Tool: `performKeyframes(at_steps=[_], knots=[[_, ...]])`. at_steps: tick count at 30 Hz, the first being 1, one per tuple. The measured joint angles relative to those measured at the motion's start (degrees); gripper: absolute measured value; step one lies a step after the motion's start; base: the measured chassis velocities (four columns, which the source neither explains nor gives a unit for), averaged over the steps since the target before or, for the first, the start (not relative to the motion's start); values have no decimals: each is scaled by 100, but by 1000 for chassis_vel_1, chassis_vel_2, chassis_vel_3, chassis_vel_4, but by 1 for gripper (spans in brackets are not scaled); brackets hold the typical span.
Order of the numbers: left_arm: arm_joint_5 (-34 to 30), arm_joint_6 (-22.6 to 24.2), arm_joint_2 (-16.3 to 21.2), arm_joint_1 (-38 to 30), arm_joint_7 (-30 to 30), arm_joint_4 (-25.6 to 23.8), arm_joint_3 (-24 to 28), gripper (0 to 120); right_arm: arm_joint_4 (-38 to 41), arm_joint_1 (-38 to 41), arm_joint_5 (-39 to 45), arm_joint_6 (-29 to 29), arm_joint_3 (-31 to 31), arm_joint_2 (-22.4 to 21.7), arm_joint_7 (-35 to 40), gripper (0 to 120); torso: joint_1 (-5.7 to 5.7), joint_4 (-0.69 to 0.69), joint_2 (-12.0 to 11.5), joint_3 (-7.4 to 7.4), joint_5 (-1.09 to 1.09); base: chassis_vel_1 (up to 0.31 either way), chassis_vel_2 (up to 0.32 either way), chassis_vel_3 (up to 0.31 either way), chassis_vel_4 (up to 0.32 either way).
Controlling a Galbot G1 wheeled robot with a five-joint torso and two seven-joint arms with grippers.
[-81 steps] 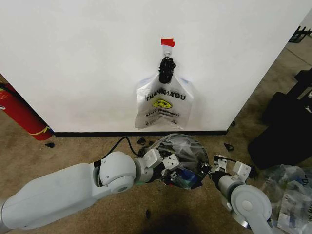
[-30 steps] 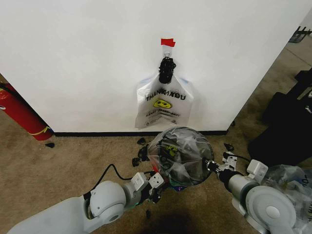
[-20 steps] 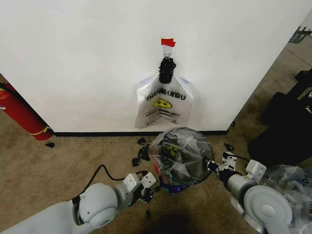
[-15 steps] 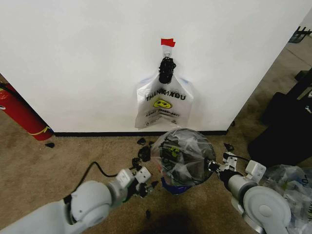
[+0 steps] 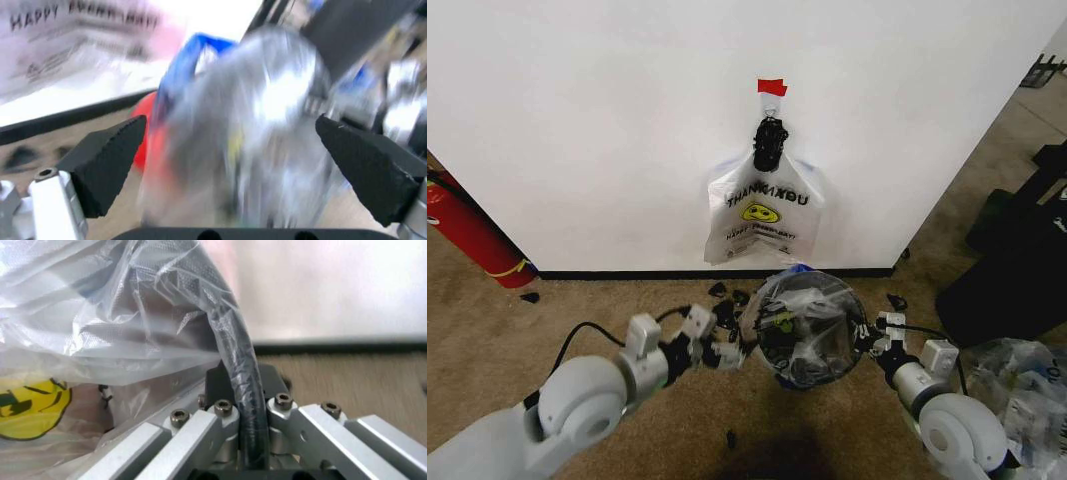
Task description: Pick up the garbage bag from the wall and place it over the trash bin.
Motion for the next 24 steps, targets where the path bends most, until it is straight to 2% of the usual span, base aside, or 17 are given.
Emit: performKeyframes(at_steps=[4,8,10,13,16,21,24], knots=[[-992,-78,-314,-627,-67,437,-38,100,-224,27,-130,547,-24,-144,-661,0,1,-3,0,0,0,0,0,0,0],[-1240,-67,-391,-847,-38,662,-66,100,-349,116,-137,653,-112,-196,-803,0,0,2,0,0,2,0,0,0,0],[-1274,34,-410,-960,75,872,-39,100,-411,166,-110,706,-187,-246,-850,0,1,-1,0,0,0,0,0,0,0],[-1259,136,-421,-1026,161,1015,33,100,-425,189,-96,708,-215,-289,-869,0,1,1,0,1,1,0,0,0,0],[-1217,457,-511,-1187,228,1223,162,98,-436,211,-53,708,-229,-364,-924,0,1,0,0,0,0,0,0,0,0],[-1080,603,-682,-1460,200,1501,389,98,-407,195,8,720,-234,-396,-993,0,1,-3,0,0,0,0,0,0,0],[-987,633,-748,-1554,193,1655,471,98,-391,197,16,723,-252,-408,-1012,0,0,0,0,0,1,0,0,0,0]])
